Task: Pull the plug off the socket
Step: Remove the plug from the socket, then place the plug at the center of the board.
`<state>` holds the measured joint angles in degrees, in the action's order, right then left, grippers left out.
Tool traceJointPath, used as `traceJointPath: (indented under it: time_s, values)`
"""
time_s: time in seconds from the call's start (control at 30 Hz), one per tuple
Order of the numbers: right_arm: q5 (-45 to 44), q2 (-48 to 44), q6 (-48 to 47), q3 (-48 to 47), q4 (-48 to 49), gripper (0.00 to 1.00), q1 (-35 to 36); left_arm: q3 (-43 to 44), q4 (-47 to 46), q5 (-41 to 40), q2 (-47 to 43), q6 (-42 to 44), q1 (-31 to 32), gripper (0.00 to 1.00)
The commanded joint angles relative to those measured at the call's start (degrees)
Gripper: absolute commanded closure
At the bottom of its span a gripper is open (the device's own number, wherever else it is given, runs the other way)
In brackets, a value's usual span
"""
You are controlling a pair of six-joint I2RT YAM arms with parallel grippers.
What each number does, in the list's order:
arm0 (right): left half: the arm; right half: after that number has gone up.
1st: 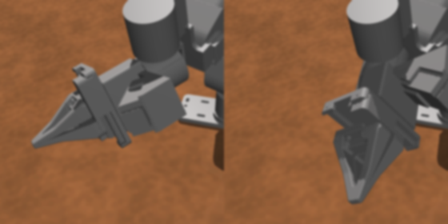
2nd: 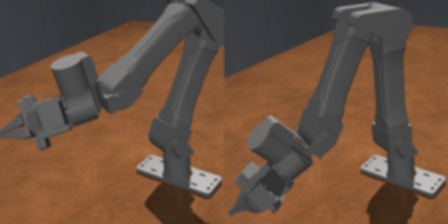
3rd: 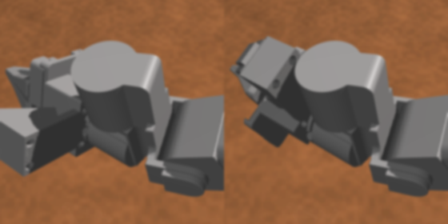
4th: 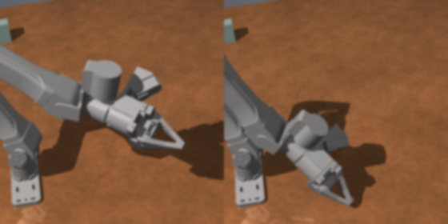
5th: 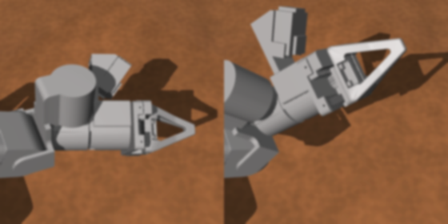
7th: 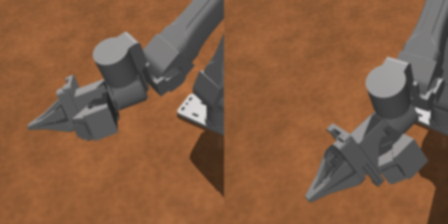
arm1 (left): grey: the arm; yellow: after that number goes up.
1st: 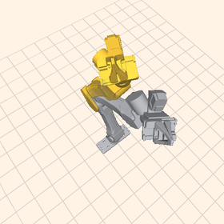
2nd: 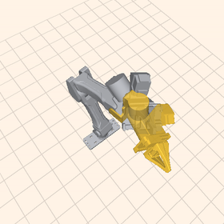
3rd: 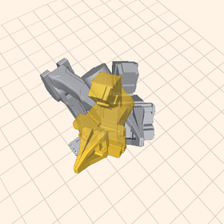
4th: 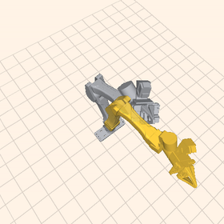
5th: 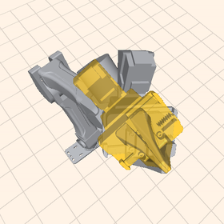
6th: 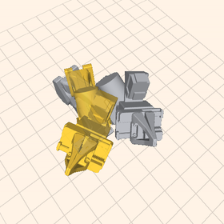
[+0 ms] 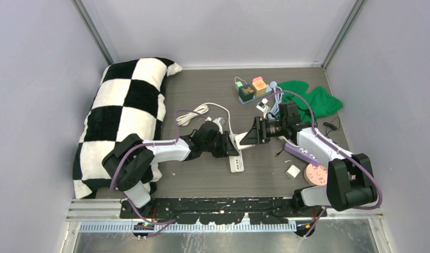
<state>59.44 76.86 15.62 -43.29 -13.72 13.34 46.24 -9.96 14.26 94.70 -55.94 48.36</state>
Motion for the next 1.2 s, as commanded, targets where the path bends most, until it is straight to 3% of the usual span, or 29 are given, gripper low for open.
traceJointPath:
  time_s: [0.0, 0.17, 0.3, 0.57, 0.87, 1.17]
  values:
    - [2.42, -1.92, -4.03, -2.39, -0.94, 0.99, -1.08, -0.56, 1.02, -2.56, -1.47, 1.63, -0.19, 1.00]
    - [4.18, -3.21, -13.77, -4.44, -9.46, 0.99, -4.61, -1.94, -1.31, -2.30, -2.46, 1.47, -0.19, 1.00]
    - [3.78, -6.18, -28.09, -5.37, -21.35, 0.99, -8.46, -3.07, -3.55, -1.90, -3.23, 1.45, -0.19, 1.00]
    - [-10.25, -11.04, -54.56, -6.20, -42.71, 0.99, -15.80, -5.81, -7.54, -1.34, -5.85, 1.53, -0.19, 1.00]
    - [-25.46, -2.90, -61.66, -11.07, -55.31, 0.93, -16.86, -7.26, -8.91, -1.63, -7.67, 1.80, -0.19, 1.00]
    - [-31.68, 2.01, -56.71, -8.55, -50.76, 0.72, -16.86, -6.25, -8.94, -0.90, -7.05, 2.07, -0.19, 1.00]
